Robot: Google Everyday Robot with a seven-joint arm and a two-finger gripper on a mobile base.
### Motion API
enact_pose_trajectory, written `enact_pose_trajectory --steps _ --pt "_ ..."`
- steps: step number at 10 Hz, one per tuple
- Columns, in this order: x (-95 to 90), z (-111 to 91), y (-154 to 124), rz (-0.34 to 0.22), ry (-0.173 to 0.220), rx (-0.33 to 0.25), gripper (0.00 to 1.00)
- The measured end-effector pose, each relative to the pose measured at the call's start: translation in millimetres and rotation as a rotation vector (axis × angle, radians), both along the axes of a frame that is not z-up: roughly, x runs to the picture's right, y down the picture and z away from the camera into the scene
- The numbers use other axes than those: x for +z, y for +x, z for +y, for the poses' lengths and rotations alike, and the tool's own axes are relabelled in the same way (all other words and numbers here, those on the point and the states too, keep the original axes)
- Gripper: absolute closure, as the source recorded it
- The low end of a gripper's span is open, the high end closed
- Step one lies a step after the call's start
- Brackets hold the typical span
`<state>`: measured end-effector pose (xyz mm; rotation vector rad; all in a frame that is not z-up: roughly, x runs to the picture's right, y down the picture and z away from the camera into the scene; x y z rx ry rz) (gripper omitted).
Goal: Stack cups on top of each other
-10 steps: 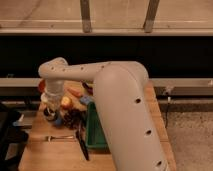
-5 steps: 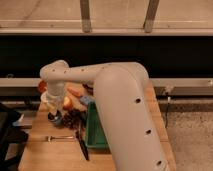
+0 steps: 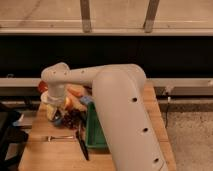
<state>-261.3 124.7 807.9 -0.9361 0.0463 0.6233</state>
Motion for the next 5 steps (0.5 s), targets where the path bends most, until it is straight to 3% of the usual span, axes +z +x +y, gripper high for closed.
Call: enact_pose_trajectory --steps 5 --pt "10.3 9.1 -1.5 -0.005 -0.021 0.017 0.37"
